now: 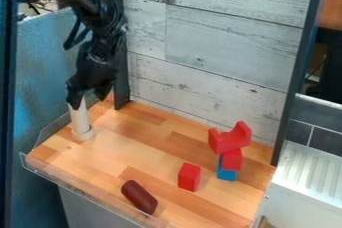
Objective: Moves the cylinder to the middle of the table
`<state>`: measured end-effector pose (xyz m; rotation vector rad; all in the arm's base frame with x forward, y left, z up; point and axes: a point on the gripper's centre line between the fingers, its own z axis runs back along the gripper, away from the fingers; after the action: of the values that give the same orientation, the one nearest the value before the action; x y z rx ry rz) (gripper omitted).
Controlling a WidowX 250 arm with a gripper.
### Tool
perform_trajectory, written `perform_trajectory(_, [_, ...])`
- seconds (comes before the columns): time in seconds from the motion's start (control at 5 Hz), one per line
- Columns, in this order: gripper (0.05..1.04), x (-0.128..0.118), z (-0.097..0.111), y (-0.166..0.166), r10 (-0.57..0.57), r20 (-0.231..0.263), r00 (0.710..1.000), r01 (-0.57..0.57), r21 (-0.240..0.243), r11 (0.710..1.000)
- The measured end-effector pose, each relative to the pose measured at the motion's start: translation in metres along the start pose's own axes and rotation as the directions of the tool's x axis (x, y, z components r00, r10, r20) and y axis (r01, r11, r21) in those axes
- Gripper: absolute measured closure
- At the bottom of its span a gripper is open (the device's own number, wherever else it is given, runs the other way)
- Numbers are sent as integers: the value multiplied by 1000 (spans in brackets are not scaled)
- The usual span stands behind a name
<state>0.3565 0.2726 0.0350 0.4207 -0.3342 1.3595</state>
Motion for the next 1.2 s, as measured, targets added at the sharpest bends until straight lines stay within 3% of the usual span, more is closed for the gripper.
perform_trajectory(0.4, [83,7,-7,-6,54,-14,998,-53,53,997])
perform_trajectory(0.8, [126,20,-15,3,133,-74,988,-124,114,986])
perform_trajectory(1.0, [405,21,-16,5,112,-91,990,-103,106,989])
perform_trajectory(1.2, [539,17,-11,7,84,-114,990,-75,77,994])
